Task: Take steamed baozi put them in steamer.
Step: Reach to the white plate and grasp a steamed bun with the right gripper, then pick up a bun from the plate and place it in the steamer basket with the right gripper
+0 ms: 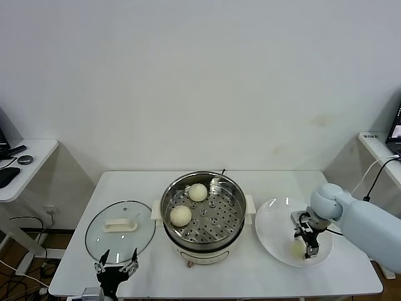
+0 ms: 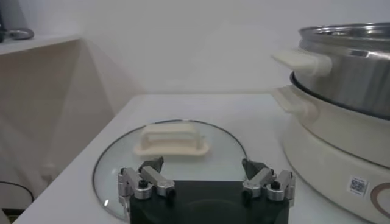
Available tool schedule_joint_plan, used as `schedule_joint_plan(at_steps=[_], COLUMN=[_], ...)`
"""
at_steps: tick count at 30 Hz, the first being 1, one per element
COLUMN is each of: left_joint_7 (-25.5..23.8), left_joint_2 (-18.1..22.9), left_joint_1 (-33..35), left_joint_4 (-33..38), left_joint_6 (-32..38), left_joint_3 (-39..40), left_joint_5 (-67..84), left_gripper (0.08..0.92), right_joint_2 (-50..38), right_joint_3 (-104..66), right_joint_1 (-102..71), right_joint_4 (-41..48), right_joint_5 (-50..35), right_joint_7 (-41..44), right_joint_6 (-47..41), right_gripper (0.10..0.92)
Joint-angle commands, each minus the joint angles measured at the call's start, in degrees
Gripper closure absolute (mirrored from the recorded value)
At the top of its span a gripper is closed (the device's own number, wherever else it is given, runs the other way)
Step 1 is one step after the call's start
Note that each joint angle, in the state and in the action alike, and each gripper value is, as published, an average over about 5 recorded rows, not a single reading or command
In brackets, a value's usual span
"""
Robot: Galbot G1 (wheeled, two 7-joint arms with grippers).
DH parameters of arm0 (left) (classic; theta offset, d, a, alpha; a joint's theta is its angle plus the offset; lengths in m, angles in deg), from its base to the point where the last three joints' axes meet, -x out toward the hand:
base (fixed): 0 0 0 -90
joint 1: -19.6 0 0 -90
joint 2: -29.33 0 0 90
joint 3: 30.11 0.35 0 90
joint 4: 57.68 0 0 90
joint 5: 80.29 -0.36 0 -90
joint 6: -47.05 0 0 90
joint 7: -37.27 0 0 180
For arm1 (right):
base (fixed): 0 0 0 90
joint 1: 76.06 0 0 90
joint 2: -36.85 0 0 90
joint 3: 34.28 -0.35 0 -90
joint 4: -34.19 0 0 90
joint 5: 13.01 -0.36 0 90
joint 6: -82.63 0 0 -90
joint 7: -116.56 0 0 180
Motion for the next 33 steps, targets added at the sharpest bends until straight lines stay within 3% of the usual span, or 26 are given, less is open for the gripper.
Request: schedule_joint_plan(at_steps=[1,6,11,21,27,33], left_joint_7=[-0.1,0.1,0.5,1.4,1.6,1.7], left_joint_2=[0.0,-0.1,0.3,0.9,1.1,1.3], left_joint_1=[-0.4,-0.9,-1.4,-1.9,-1.2,-0.8], left_joint_4=[-0.3,-0.6,-0.4,1.2,2.8,3.6], left_joint_6=[0.0,0.1,0.4,1.1,1.4,1.5], left_joint_3=[0.2,0.4,0.8,0.9,0.8,0.4], left_joint_5=[0.0,-0.4,-1.1,-2.8,-2.8,-2.7], left_gripper=[0.177,0.177,0.177,0.177,0.177,0.177], right_joint_2=[-0.6,-2.8,-2.1,12.6,18.8,22.2], right_joint_3=[0.0,2.5,10.9,26.8,29.4,36.0], right_joint_1=[0.6,6.5,24.3,54.8,54.7,54.6], right_joint_4=[-0.2,-1.2,-1.3,0.1,0.7,-0.2], right_joint_5=[-0.4,-3.6,-11.0,-30.1,-44.0,-43.7], right_joint_7=[0.0,0.0,0.3,1.5,0.7,-3.8], right_joint_6=[-0.3,-0.5,-0.3,-0.6,13.9,34.1], right_gripper=[0.432,0.448,0.448,0.444,0.448,0.448])
